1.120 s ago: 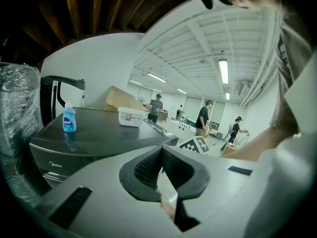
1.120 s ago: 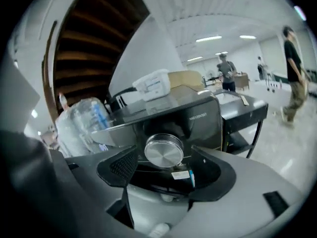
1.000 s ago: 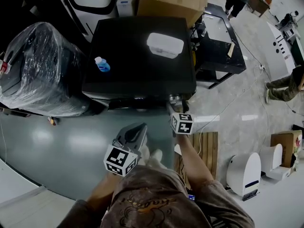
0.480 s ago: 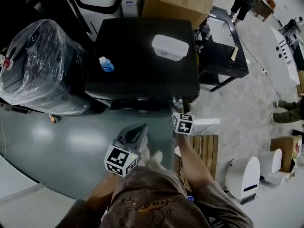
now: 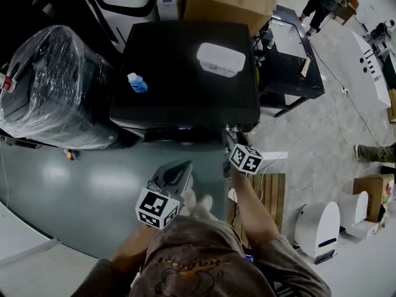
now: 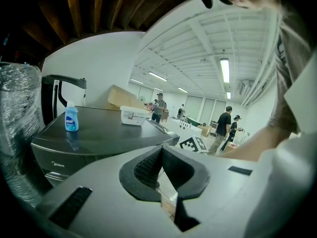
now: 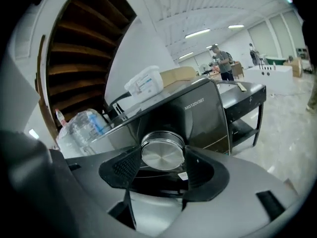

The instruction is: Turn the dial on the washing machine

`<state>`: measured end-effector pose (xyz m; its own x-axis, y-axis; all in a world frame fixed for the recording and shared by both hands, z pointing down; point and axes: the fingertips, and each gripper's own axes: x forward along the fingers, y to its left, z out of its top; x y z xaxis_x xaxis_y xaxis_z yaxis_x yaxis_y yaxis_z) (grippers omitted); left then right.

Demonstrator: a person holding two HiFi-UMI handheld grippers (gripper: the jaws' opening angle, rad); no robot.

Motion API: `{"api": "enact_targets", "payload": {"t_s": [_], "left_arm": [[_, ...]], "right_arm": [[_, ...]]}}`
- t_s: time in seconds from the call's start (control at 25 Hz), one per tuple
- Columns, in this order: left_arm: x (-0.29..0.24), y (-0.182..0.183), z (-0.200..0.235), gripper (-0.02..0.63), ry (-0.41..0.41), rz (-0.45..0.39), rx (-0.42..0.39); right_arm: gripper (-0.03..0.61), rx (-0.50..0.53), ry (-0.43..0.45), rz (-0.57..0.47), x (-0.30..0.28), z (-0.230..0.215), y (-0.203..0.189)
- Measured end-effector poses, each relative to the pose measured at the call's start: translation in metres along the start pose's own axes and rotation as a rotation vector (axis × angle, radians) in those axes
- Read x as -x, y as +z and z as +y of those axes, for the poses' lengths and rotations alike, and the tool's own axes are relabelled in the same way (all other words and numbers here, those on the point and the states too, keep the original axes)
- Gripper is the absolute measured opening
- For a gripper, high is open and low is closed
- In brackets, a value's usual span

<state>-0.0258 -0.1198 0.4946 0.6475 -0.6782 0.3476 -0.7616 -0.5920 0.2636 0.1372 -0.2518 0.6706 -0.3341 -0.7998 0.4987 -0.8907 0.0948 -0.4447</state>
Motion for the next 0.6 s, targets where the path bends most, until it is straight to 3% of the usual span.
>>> {"api": "enact_targets", "payload": {"t_s": [0.6], "left_arm": [[-0.0005, -0.0029, -0.0021, 0.000, 0.004, 0.011, -0.008]], "right_arm": [[0.267, -0.461, 0.177, -0.120, 0.0027, -0.0029, 0.0039]]}}
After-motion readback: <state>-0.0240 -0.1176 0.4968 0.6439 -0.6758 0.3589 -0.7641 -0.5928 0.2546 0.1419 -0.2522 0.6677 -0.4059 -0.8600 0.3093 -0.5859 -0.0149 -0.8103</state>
